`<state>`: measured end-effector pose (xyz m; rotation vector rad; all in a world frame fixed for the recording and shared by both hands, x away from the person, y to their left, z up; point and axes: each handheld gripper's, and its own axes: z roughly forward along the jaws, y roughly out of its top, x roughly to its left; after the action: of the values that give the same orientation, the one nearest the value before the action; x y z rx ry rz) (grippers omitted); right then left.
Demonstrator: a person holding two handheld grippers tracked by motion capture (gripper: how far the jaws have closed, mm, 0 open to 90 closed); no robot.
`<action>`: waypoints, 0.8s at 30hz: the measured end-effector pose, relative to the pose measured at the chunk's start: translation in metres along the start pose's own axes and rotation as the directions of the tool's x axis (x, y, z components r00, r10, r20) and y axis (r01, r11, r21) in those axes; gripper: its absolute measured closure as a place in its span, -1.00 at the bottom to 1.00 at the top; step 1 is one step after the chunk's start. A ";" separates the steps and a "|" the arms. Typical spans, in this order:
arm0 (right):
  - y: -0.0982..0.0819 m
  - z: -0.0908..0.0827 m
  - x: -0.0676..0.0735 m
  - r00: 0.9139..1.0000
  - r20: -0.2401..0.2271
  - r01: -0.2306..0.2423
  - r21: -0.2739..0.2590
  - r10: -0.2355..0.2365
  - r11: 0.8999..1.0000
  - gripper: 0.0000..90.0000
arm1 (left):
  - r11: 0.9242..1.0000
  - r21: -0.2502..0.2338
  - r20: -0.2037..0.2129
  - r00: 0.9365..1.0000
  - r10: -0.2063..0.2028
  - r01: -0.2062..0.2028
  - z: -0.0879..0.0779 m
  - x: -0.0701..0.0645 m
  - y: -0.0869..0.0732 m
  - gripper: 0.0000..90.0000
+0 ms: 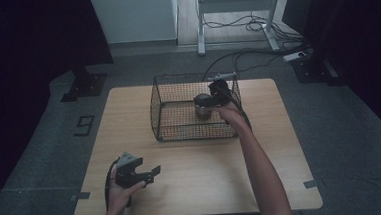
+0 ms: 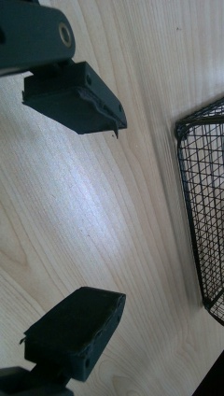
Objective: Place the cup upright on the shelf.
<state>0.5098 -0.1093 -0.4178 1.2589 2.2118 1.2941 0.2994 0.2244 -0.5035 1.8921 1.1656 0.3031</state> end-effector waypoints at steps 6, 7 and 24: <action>-0.011 -0.019 0.012 1.000 -0.016 0.021 -0.028 -0.022 0.999 -0.63 | 1.000 -0.002 -0.001 1.000 0.001 -0.001 -0.001 0.000 0.000 -0.66; -0.013 -0.022 0.012 0.999 -0.018 0.027 -0.031 -0.028 0.999 -0.62 | 1.000 -0.002 -0.002 1.000 0.001 -0.001 -0.001 0.000 0.001 -0.66; -0.074 -0.088 0.018 0.998 -0.023 0.056 -0.109 -0.059 0.992 -0.55 | 1.000 0.002 -0.004 1.000 0.012 -0.012 0.000 -0.003 0.001 -0.66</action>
<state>0.4053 -0.1604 -0.4257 1.1365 2.1478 1.3953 0.2980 0.2220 -0.5020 1.9017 1.1579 0.3129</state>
